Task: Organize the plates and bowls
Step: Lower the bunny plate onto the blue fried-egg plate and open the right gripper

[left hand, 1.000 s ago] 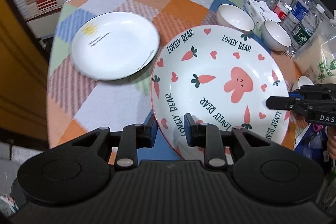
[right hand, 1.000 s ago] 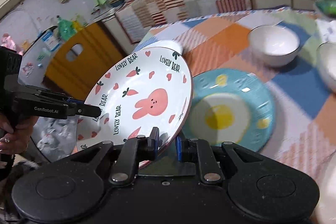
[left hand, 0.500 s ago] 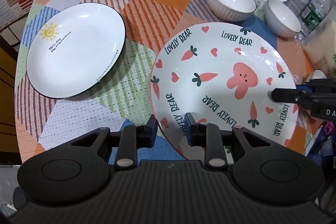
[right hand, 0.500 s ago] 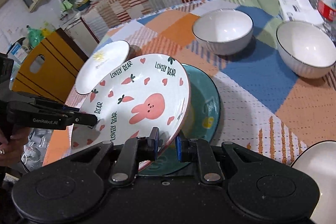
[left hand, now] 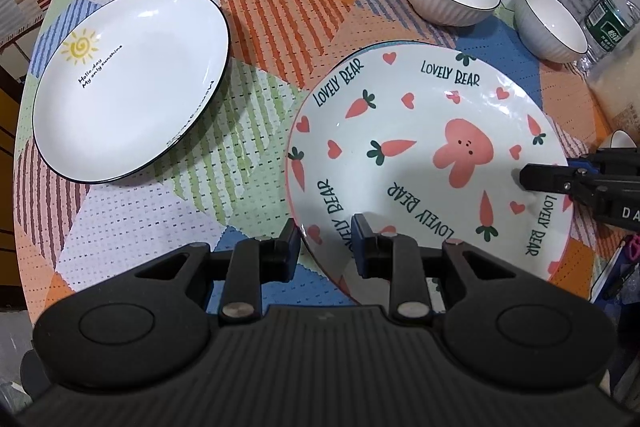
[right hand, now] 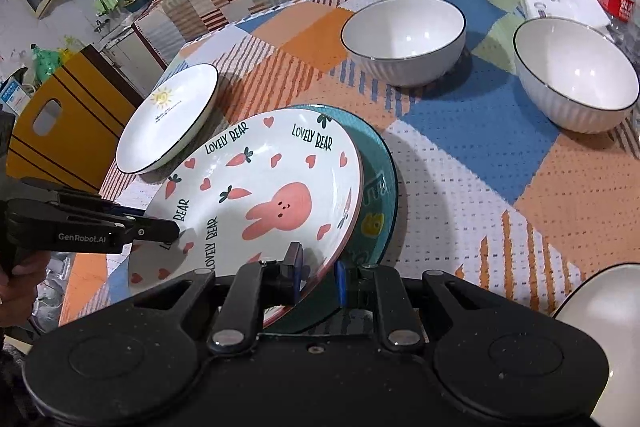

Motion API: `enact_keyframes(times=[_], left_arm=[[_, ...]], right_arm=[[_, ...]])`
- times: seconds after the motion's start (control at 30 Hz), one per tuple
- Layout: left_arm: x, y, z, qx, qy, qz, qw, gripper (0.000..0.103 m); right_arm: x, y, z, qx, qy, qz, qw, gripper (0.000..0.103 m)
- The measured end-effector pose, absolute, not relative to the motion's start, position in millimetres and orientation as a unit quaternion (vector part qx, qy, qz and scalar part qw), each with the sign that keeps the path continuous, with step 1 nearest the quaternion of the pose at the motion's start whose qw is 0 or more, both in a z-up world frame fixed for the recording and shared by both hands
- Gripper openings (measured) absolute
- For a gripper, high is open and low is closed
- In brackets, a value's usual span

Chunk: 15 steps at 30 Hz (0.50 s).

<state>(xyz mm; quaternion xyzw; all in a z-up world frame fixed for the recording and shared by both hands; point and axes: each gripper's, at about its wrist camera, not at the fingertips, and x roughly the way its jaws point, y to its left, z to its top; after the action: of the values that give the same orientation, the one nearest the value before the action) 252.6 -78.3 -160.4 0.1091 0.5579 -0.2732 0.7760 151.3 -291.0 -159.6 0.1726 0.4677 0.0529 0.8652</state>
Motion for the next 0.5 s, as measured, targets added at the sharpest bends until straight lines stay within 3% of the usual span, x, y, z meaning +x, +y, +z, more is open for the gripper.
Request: enact_keyframes(times=[0.5], left_arm=[[240.4, -87.4, -161.6, 0.142, 0.54, -0.274, 0.783, 0.025]], right_arm=[[147.7, -271.8, -153.8, 0.105, 0.475, 0.01, 0.874, 0.028]])
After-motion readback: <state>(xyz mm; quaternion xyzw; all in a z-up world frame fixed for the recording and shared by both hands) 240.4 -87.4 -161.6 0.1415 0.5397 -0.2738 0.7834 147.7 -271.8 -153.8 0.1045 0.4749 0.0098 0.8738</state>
